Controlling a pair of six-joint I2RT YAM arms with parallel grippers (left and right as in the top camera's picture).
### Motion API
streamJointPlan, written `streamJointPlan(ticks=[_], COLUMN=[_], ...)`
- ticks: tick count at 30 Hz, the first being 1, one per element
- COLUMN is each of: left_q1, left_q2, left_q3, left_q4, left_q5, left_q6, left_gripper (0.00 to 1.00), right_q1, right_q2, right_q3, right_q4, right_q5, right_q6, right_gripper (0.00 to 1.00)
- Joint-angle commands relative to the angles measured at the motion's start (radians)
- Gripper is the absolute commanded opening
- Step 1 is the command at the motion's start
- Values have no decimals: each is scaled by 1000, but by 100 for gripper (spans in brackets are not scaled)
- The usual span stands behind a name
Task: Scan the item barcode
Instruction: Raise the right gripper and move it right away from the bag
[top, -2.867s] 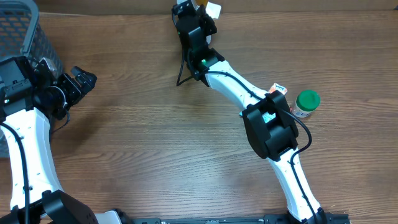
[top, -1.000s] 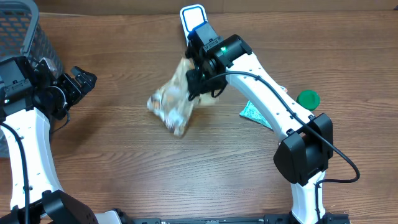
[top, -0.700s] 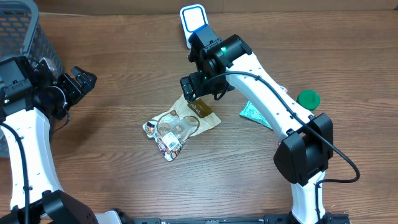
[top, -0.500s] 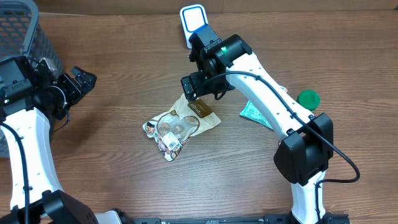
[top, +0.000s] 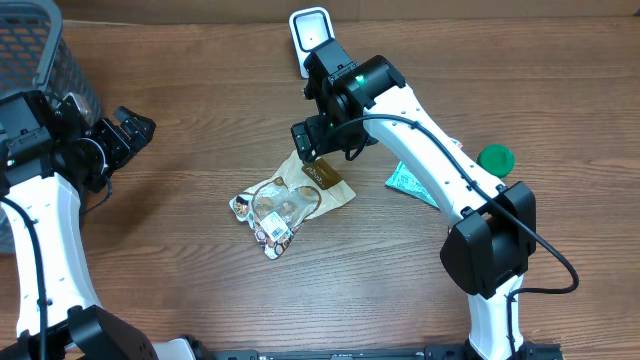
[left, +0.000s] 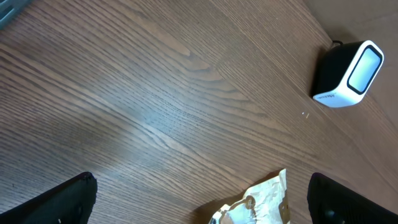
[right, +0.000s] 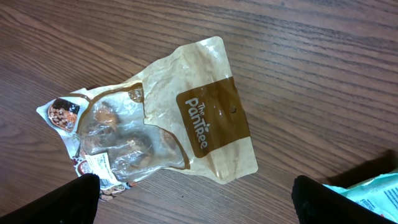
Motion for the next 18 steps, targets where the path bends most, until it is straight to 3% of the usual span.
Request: streamJointPlan(ticks=[1, 18], left_q1=[2, 2], left_q2=[-16, -16], left_q3=[6, 6], left_q4=[1, 1], left_q5=[0, 0], left_q6=[-5, -5], left_gripper=[99, 99], right_q1=[-4, -4], right_q2=[-1, 6], right_q3=[-2, -2], right_q4=[2, 2], right_q5=[6, 6], right_q6=[3, 3], right_gripper=[100, 100])
